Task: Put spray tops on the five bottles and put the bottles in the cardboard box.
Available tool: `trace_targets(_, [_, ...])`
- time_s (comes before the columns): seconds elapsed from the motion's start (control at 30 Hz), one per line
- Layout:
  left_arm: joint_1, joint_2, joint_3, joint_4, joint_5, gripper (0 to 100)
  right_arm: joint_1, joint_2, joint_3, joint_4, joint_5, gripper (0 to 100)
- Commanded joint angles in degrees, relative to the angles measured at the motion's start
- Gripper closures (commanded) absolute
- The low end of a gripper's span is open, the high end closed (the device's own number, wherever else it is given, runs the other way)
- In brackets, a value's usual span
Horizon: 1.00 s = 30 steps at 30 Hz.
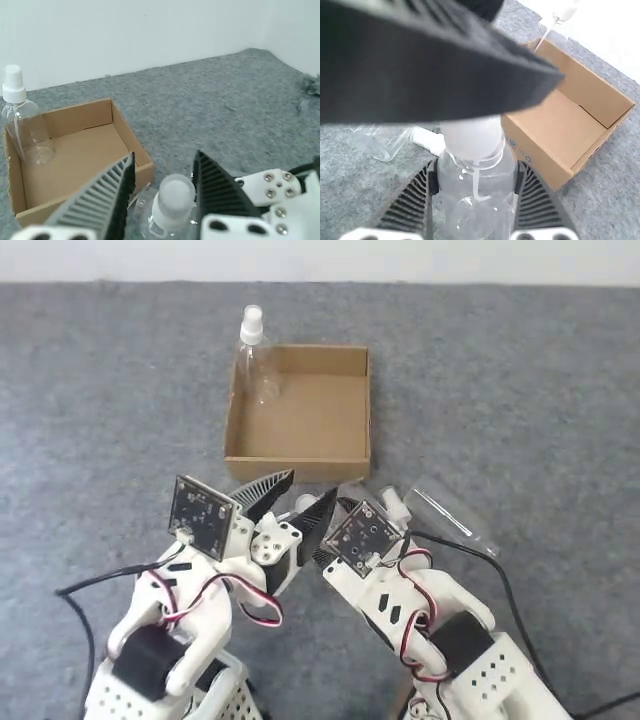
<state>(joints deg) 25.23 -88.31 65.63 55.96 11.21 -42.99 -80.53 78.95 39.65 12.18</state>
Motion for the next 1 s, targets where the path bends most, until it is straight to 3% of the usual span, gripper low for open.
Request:
trace_targets(0.0, [-0.2,-0.7,-3.3,-0.1,0.1,87,0.7,0.1,-0.6,-1.2,0.4,99.2])
trace_targets(0.47, [0.3,-0.7,0.4,-4.7,0.0,97,0.6,0.1,-0.6,-1.2,0.4,99.2])
trace_targets(0.7, [8.4,-0.7,2.0,-5.2,-1.3,96,0.5,0.1,-0.5,-1.1,0.5,99.2])
trace_targets(0.97, [8.6,-0.7,2.0,-5.6,-2.3,96,0.5,0.1,-0.4,-1.1,0.5,99.2])
